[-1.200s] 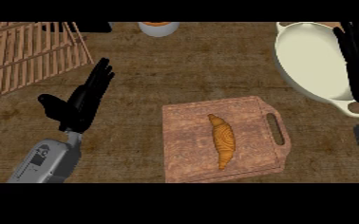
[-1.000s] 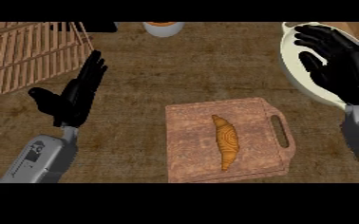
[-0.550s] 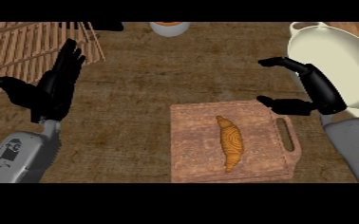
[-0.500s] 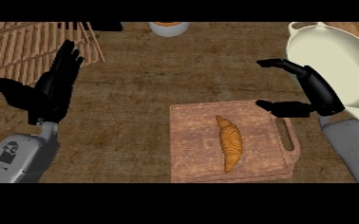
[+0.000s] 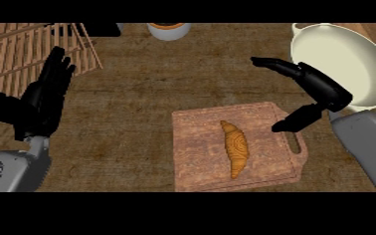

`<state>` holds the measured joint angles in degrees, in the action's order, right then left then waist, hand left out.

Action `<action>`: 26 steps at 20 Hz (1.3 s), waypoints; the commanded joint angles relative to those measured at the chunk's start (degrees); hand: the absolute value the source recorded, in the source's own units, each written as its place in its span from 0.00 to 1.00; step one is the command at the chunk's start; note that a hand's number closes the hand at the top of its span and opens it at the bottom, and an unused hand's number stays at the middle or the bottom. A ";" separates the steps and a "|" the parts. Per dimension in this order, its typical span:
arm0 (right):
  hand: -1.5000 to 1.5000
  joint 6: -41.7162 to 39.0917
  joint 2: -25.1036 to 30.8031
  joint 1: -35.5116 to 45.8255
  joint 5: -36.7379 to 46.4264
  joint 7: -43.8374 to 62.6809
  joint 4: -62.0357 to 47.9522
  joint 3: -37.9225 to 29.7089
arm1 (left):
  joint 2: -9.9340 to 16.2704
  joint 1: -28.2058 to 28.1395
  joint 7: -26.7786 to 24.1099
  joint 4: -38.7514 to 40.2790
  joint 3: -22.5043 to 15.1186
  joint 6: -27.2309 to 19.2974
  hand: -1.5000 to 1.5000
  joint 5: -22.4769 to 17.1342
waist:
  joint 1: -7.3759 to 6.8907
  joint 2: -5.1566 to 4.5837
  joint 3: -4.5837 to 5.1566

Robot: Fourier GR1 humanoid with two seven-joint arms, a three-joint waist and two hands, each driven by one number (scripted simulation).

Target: Pick the croissant from the cutting board and place it in the pot

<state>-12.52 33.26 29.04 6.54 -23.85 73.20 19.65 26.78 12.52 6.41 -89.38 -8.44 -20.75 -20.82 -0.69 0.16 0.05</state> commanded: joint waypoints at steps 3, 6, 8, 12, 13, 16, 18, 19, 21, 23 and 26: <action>0.00 -10.88 3.22 4.91 6.04 14.10 6.89 9.17 | -0.38 1.68 0.91 1.60 0.89 -0.92 0.50 0.88 | 0.96 0.16 0.12; 0.00 -13.50 1.64 6.50 10.24 22.59 10.48 14.36 | -1.20 -1.15 -0.30 -0.33 0.28 -0.06 0.50 0.50 | 0.52 0.31 0.15; 0.00 -17.23 1.71 7.22 10.65 27.08 12.44 15.71 | -1.18 -2.66 0.37 -2.35 0.17 -0.61 0.50 0.85 | 0.42 0.38 0.09; 0.00 -21.47 -2.09 5.66 11.62 35.89 16.42 17.75 | -0.45 -1.38 2.07 -2.52 1.82 -0.31 0.50 1.39 | 0.68 0.12 0.00; 0.00 -20.93 -5.71 6.92 13.61 36.93 13.50 19.52 | -1.15 1.02 4.73 -2.83 0.30 -1.60 0.50 2.60 | 0.44 -0.03 -0.03; 0.00 -23.66 -7.35 3.19 12.58 42.54 20.01 17.35 | -0.96 -1.28 -1.37 1.60 4.69 4.55 0.50 0.31 | 0.81 -0.08 0.00; 0.00 -21.93 -9.20 -0.62 16.44 43.10 20.40 18.78 | -0.93 -1.50 3.19 -2.58 3.85 2.51 0.50 2.32 | 0.68 -0.05 -0.04; 0.00 -25.61 -11.31 4.05 15.96 41.97 15.33 16.18 | -1.89 -0.88 1.64 -0.86 4.43 2.95 0.50 3.24 | 0.45 -0.15 -0.04; 0.00 -21.57 -13.12 1.04 21.48 38.97 13.30 18.54 | -2.55 -0.67 3.16 -2.55 4.91 2.70 0.50 3.37 | 0.33 -0.16 -0.06; 0.00 -27.59 -11.00 -2.10 19.31 42.99 21.92 14.27 | -3.53 -1.48 3.19 -2.66 6.13 4.13 0.50 3.73 | 0.69 -0.08 -0.04; 0.00 -23.85 -8.74 -5.95 25.51 40.63 20.40 16.81 | -3.44 -1.08 3.68 -2.32 6.64 4.03 0.50 4.41 | 0.77 -0.09 -0.06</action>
<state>-37.21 23.65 27.14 27.42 16.52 92.00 35.83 23.27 10.73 8.30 -91.11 -3.37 -17.30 -16.64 -0.05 0.06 0.01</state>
